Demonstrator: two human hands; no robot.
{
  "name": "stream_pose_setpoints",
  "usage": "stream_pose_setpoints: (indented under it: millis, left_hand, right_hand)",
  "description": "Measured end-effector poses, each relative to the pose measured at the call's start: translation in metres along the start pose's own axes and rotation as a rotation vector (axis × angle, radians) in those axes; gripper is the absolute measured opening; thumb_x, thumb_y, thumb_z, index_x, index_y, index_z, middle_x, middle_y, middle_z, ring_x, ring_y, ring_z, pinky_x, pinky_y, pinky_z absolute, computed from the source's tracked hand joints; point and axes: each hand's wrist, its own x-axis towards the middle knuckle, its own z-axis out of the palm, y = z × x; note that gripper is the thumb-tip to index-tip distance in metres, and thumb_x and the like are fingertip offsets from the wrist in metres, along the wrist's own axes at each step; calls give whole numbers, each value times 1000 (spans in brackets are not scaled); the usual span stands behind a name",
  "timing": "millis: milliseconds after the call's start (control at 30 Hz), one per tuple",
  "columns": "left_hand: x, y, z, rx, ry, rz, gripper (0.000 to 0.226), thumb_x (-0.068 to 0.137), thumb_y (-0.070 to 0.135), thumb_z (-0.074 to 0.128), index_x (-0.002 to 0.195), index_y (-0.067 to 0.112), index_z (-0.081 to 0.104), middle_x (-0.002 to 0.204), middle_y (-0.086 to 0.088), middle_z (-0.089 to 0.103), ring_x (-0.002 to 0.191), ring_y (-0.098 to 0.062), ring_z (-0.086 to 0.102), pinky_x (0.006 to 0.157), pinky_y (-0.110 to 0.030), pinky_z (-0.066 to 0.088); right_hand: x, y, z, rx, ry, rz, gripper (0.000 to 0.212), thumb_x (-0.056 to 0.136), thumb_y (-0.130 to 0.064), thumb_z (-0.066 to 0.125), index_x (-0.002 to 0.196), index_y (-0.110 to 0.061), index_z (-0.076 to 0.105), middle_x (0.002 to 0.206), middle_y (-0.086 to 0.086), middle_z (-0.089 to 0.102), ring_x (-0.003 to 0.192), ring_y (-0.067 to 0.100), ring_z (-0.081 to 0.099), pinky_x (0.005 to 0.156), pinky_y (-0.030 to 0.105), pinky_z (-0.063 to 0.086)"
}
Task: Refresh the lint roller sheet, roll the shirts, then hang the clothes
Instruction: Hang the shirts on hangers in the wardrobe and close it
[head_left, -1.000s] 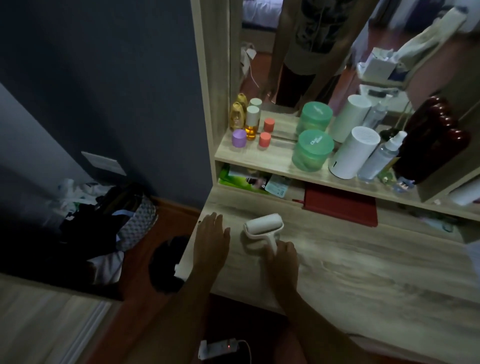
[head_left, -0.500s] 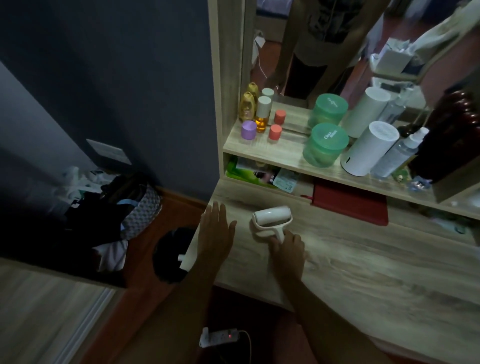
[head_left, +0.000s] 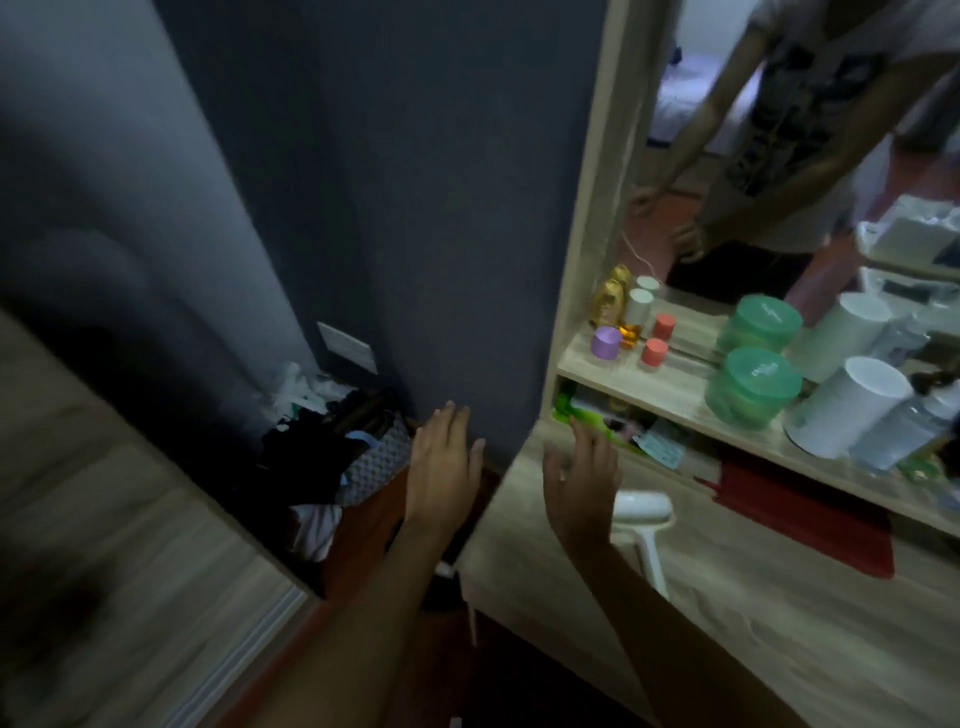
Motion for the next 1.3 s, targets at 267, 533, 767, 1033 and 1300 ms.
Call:
stream_pose_setpoints:
  millis: [267, 533, 767, 1033, 1300]
  left_hand:
    - [-9, -84, -223, 43, 493, -164, 26, 94, 19, 52, 118, 10, 58, 111, -7, 65, 101, -23, 61, 89, -33, 47]
    - [-64, -159, -462, 365, 876, -247, 28, 94, 22, 49, 119, 14, 56, 111, -1, 63, 101, -19, 59, 87, -31, 47]
    - [-84, -207, -606, 571, 962, -166, 28, 94, 22, 51, 120, 15, 57, 113, -1, 63, 103, -15, 58, 87, -27, 46]
    - [-62, -249, -739, 688, 970, -43, 32, 96, 26, 48, 126, 19, 49, 118, 4, 55, 106, -7, 52, 85, -16, 41]
    - [-30, -284, -828, 715, 1032, -63, 28, 93, 19, 51, 121, 23, 52, 115, 6, 55, 107, -7, 52, 82, -16, 39]
  right_hand:
    - [-14, -251, 37, 448, -192, -555, 52, 95, -44, 43, 137, -15, 48, 134, 4, 50, 121, 19, 47, 102, 36, 41]
    - [-102, -507, 32, 849, -262, -931, 55, 90, -44, 50, 136, -15, 48, 127, 5, 50, 116, 17, 50, 95, 25, 42]
    - [-127, -670, 18, 976, -120, -1044, 51, 88, -37, 60, 132, -12, 53, 124, 8, 52, 114, 23, 51, 97, 30, 41]
    - [-109, -800, 5, 911, 33, -1112, 52, 89, -34, 62, 136, -16, 48, 127, 6, 48, 118, 19, 46, 93, 24, 37]
    - [-87, -883, -15, 822, 42, -1154, 46, 92, -30, 58, 136, -26, 45, 130, -2, 45, 118, 12, 41, 88, 23, 39]
